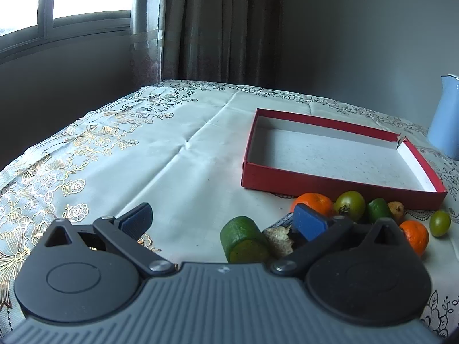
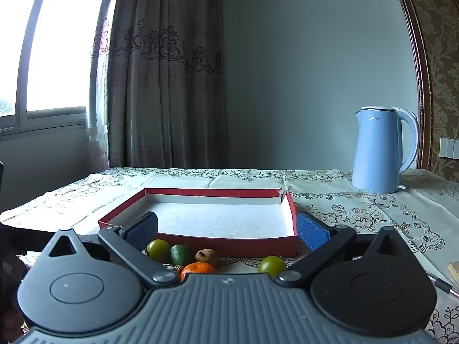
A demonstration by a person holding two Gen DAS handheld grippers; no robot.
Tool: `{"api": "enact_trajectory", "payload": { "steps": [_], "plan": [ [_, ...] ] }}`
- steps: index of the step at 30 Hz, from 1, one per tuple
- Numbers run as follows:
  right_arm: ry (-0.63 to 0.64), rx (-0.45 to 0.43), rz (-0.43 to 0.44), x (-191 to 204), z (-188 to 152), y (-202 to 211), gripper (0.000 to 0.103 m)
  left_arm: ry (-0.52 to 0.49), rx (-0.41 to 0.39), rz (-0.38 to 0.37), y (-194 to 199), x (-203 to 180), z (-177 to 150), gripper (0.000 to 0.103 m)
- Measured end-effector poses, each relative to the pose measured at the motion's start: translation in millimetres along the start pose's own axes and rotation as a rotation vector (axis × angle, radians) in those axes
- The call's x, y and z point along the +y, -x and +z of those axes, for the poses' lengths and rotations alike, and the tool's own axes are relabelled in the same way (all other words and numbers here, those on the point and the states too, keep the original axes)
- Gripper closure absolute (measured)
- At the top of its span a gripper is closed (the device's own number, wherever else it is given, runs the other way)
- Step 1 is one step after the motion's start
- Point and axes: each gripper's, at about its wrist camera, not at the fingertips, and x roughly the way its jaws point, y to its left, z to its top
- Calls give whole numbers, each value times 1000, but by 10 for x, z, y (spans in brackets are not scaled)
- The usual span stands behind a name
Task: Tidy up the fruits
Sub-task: 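Move the right gripper toward the tangerine beside the red box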
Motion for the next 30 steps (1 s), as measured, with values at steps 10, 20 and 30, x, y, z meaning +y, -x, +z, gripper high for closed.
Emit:
{"api": "enact_trajectory", "payload": {
  "steps": [10, 20, 30],
  "plan": [
    [1, 13, -2, 12, -37, -55, 0, -31, -22, -19, -18, -66, -49, 0],
    [-5, 46, -5, -8, -80, -147, 0, -42, -46, -20, -20, -83, -65, 0],
    [-12, 47, 4, -36, -80, -153, 0, -27, -107, -30, 81, -39, -73, 0]
  ]
}}
